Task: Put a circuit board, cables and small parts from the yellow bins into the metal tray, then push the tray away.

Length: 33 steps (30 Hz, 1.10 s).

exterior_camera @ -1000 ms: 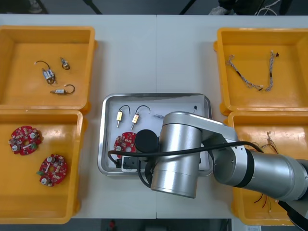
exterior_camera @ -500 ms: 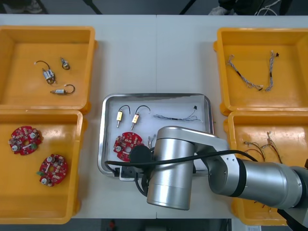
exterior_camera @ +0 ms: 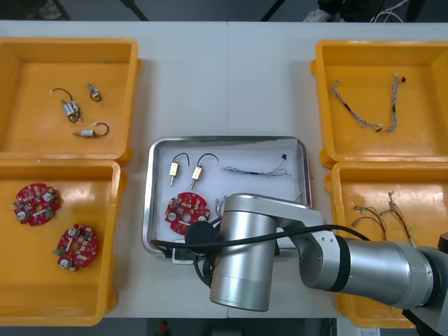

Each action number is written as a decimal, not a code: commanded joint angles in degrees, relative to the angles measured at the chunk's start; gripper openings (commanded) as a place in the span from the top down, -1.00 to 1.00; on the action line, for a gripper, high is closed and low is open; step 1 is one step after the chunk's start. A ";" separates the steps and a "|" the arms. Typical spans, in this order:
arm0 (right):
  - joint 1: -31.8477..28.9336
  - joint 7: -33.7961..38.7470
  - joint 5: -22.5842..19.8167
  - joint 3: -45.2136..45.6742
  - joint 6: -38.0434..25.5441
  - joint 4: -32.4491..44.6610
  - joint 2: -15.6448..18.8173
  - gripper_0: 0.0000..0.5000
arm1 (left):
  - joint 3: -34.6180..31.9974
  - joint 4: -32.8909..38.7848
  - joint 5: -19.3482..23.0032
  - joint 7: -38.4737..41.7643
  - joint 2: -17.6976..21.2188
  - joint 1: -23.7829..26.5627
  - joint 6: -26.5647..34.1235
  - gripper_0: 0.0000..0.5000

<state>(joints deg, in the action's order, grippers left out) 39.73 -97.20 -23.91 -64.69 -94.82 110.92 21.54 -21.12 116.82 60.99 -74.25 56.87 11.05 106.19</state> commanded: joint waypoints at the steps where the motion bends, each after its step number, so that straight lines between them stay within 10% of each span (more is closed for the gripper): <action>1: -0.44 1.39 0.53 -0.97 -0.89 0.79 -1.33 0.89 | -1.74 1.22 0.45 -2.92 2.72 -1.21 -0.63 -1.00; 33: 13.18 2.10 3.51 -2.64 -0.81 0.79 2.01 1.00 | -1.74 1.22 0.45 -2.92 2.72 -1.21 -0.63 -1.00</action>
<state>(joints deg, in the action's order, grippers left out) 49.49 -97.19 -21.48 -66.69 -95.83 110.88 22.40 -21.12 116.82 60.99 -74.25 56.87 11.03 106.19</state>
